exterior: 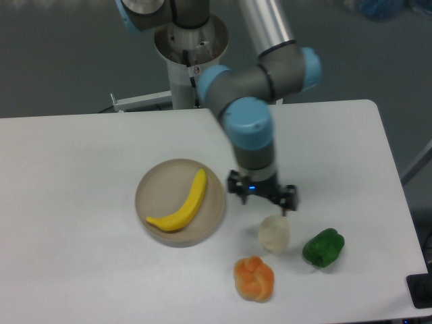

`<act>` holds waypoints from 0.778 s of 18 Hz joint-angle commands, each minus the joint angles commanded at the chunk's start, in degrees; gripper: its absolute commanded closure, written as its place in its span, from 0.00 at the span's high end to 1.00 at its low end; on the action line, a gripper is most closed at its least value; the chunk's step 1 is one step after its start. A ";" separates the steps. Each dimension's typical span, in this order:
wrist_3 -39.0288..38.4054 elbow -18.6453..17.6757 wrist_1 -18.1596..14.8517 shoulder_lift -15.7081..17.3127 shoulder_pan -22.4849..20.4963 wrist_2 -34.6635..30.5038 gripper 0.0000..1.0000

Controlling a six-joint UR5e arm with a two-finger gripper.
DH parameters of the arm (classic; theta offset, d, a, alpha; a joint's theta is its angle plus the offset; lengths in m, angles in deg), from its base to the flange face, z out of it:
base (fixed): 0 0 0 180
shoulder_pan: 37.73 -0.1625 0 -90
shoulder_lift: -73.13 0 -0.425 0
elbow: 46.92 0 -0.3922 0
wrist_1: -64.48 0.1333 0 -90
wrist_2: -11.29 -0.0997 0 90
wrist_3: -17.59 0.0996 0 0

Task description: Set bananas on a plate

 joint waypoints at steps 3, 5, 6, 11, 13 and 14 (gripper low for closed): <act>3.26 2.37 0.00 -1.32 -1.85 0.17 1.00; 3.71 4.22 0.00 -2.02 -2.73 0.61 1.00; 4.06 4.92 0.09 -2.55 -2.99 0.61 1.00; 5.64 7.39 0.09 -3.87 -3.52 0.70 1.00; 6.61 7.39 0.18 -4.05 -3.96 0.70 1.00; 6.87 7.39 0.18 -4.05 -4.05 0.70 1.00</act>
